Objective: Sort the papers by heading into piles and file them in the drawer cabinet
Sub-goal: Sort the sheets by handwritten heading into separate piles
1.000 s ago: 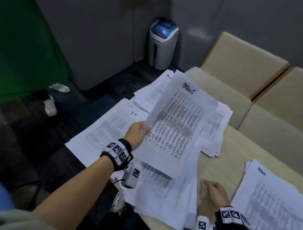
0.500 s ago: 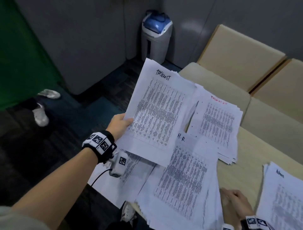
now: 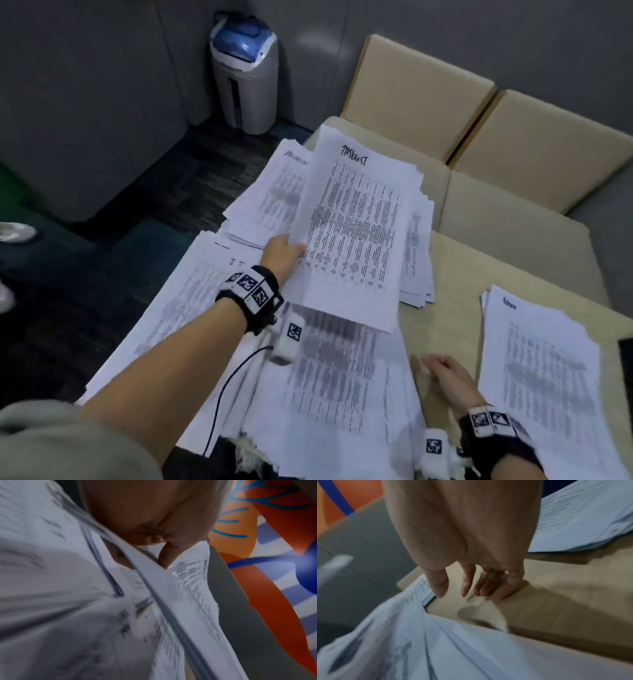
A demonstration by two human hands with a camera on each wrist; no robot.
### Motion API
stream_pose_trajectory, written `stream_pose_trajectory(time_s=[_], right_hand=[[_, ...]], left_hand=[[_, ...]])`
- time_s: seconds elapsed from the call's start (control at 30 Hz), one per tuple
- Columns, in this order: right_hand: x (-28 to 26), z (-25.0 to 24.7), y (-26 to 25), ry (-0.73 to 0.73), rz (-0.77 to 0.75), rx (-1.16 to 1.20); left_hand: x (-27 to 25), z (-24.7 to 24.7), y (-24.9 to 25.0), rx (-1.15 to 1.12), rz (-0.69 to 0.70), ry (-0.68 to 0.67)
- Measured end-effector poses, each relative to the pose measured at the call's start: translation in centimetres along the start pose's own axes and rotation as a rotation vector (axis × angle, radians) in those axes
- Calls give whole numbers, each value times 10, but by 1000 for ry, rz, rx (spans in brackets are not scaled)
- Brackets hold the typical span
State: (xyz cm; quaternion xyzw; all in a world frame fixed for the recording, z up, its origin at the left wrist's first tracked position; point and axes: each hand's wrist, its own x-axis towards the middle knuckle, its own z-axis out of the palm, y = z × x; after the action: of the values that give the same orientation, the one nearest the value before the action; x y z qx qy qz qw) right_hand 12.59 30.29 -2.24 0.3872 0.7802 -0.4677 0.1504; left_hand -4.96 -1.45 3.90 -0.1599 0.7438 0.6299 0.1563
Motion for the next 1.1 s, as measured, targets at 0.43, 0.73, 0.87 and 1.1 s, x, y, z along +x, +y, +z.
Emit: stream_pose_trajectory(time_s=[0.43,0.73,0.87,1.1], right_hand=[[7,-180,84,251,17,179],[71,-243,142,376,140,-95],[86,-235,134,476,225,-168],[76,-235,151,551,319,-33]], left_hand=[[100,166,29,612,19,60],[66,231,24,1006,138,408],[-5,283,23,957,393,-18],[-94,355,-45,868,152,-470]])
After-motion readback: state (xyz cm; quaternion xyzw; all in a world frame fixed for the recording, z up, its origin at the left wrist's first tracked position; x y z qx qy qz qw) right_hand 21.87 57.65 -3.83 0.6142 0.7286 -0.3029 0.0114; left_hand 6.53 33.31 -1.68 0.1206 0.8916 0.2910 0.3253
